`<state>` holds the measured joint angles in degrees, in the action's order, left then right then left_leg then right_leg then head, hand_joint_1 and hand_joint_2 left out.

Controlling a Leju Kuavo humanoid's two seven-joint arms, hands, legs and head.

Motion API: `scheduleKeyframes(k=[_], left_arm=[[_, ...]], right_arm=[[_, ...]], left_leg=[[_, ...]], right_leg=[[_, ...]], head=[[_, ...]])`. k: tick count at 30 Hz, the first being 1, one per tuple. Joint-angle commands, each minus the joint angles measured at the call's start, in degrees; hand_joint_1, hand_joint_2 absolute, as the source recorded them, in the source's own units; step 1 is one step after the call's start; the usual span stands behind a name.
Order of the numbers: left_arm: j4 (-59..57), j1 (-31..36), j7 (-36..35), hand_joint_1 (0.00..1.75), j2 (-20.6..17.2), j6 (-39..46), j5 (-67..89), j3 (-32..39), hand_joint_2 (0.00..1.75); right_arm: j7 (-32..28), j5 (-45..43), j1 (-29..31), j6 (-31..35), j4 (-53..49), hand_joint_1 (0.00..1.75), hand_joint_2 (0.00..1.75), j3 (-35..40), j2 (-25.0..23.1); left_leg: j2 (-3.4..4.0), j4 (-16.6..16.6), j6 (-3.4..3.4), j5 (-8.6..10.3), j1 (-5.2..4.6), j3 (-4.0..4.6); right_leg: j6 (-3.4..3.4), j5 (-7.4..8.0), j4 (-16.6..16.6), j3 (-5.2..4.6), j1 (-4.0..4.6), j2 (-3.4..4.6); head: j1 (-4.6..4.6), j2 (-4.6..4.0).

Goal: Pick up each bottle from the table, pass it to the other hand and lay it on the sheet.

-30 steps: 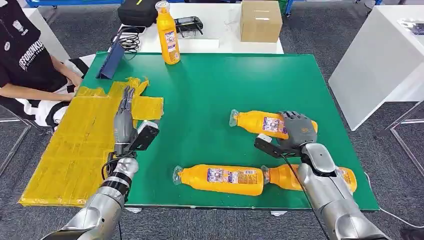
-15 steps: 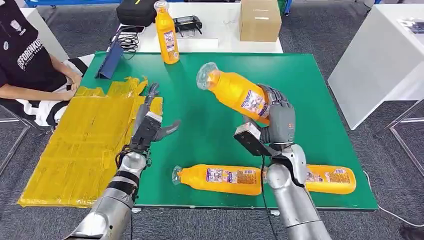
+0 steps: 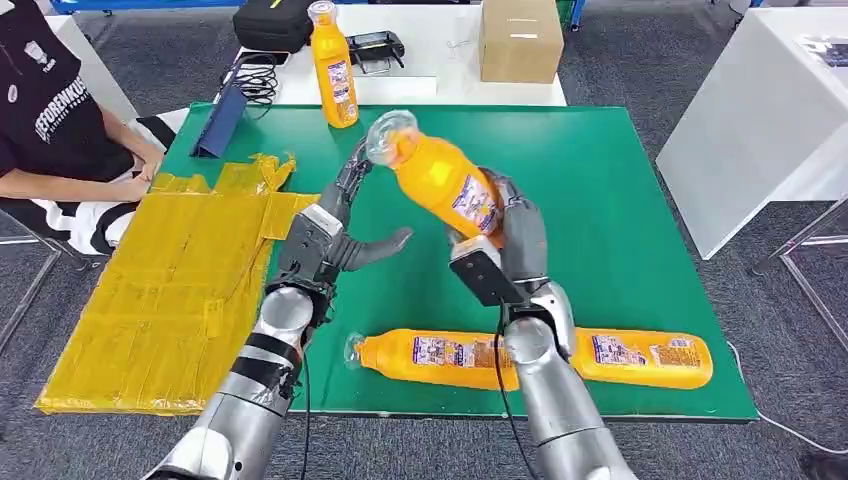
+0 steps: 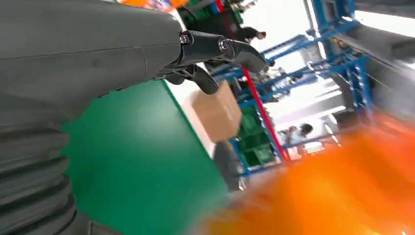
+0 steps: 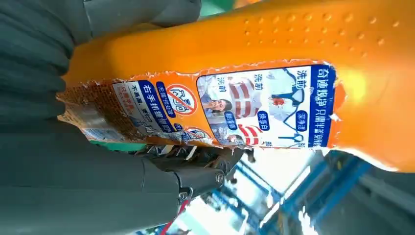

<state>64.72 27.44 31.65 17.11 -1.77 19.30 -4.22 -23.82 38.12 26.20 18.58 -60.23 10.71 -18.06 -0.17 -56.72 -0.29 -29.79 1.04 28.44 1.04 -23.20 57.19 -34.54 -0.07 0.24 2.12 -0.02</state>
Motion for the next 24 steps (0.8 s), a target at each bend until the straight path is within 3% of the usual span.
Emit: scheduleKeyframes(k=[1,14,24], left_arm=[[1.08,1.44,-0.81,0.00,-0.69,-0.67,-0.96,-2.31,1.75],[1.61,0.63,-0.54,0.00,0.13,-2.51,-2.53,-4.09,1.75],[-6.22,1.58,-1.30,0.00,1.44,-2.83,-1.24,-7.90,1.75]], right_arm=[[0.10,0.62,4.29,0.21,11.60,1.75,1.75,1.31,-0.62],[1.40,5.92,5.70,1.11,16.05,1.75,1.75,4.51,-1.41],[2.94,5.06,1.68,3.96,4.55,1.75,1.75,15.94,-1.94]], left_leg=[[0.05,0.06,0.05,-0.02,0.00,-0.13],[0.07,0.11,0.06,-0.05,-0.02,-0.23],[-0.08,0.06,0.05,-0.02,-0.03,-0.13]], right_leg=[[0.01,0.00,-0.05,0.10,0.00,0.03],[0.01,-0.03,-0.09,0.20,0.00,0.04],[0.02,-0.04,-0.05,0.12,-0.01,-0.11]], head=[[0.00,0.00],[0.00,0.00],[-0.02,0.00]])
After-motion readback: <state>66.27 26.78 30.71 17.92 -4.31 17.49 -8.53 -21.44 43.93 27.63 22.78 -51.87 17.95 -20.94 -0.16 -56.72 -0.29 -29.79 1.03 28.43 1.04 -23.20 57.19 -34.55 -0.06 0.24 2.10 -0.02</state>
